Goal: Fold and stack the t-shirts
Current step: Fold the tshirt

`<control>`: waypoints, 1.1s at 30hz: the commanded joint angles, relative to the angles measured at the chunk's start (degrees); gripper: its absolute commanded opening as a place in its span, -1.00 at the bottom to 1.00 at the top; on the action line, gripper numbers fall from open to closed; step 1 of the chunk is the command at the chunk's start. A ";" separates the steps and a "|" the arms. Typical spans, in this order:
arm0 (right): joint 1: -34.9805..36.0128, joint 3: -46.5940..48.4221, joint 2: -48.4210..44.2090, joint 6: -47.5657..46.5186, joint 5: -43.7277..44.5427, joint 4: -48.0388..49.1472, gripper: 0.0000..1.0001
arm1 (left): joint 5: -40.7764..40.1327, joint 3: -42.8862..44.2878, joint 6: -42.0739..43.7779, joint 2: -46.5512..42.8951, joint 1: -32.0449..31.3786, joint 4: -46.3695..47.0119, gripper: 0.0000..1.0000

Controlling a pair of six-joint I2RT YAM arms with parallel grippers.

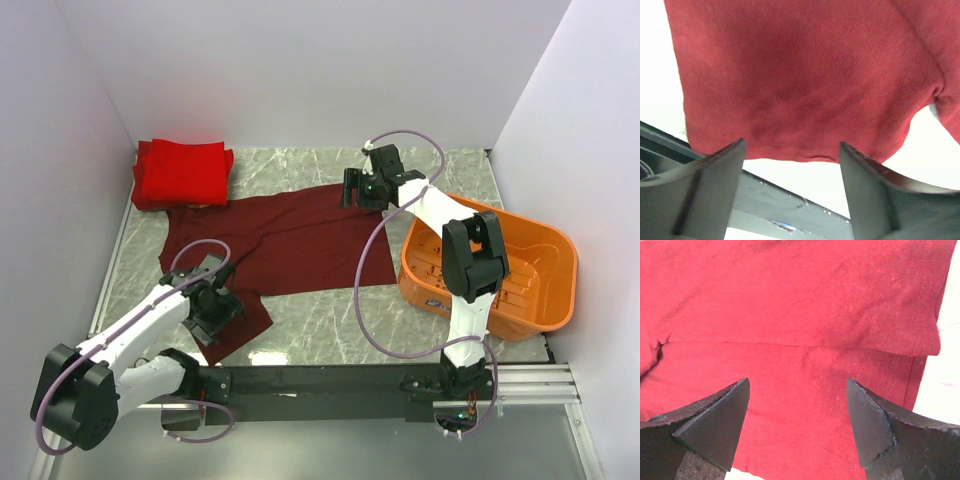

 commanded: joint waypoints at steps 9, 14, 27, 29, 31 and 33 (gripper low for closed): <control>0.31 1.11 -0.49 -0.98 1.46 -0.24 0.68 | 8.68 -5.04 0.31 0.08 -1.59 1.78 0.20; 0.22 0.41 -1.10 -1.42 1.46 -0.41 0.68 | 8.06 -5.57 1.28 4.83 -1.59 4.33 0.06; 4.07 -5.39 -7.34 -4.49 8.31 -6.28 0.66 | -1.87 3.82 1.63 6.85 -1.51 -4.01 -0.99; 5.84 -7.06 -8.48 -4.58 11.90 -7.79 0.66 | -3.10 5.58 2.07 7.03 -1.50 -5.85 -0.99; 8.13 -9.68 -10.07 -4.84 13.33 -9.37 0.66 | -3.80 7.96 2.42 7.29 -1.50 -7.35 -0.99; 9.71 -11.54 -11.64 -5.28 13.77 -10.42 0.66 | -3.63 9.45 3.57 7.38 -1.50 -6.74 -0.99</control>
